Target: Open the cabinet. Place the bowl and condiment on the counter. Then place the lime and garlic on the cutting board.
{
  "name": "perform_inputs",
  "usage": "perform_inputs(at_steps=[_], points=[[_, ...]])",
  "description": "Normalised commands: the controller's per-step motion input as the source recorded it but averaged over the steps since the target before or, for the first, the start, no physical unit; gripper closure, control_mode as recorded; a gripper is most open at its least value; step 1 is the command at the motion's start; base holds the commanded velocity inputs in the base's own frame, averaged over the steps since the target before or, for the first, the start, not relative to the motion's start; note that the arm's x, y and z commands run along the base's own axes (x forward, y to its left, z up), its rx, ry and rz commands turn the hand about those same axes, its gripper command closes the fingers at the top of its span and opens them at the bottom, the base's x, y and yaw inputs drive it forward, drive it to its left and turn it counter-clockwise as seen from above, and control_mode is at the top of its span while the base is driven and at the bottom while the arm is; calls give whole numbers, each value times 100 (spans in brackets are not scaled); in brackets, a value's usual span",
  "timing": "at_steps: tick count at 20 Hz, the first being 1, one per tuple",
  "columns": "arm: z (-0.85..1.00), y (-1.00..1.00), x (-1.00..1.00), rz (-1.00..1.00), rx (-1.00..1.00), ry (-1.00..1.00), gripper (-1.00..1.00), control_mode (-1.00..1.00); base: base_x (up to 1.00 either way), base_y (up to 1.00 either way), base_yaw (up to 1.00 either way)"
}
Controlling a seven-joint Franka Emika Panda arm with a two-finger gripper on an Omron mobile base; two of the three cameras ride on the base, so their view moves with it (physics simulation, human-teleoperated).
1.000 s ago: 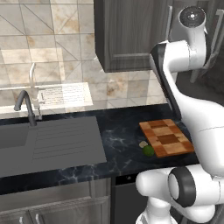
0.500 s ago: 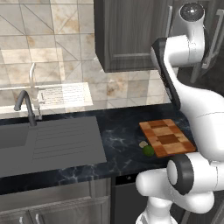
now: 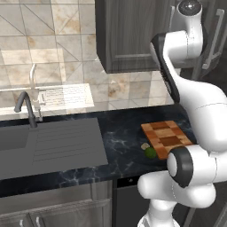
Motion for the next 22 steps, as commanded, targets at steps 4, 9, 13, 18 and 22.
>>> perform_inputs(at_steps=[4, 9, 13, 18, 22], points=[[-2, -43, 0, 0, 2, 2, -100, -100, 0, 0, 0], [-2, -55, 0, 0, 4, 1, -100, -100, 0, 0, 0], [-4, -56, -5, 0, 4, 0, -100, -100, 0, 0, 0], [-7, -58, -8, -1, 5, 0, -100, -100, 0, 0, 0], [-9, -57, -10, 0, 4, 0, -100, -100, 0, 0, 0]])
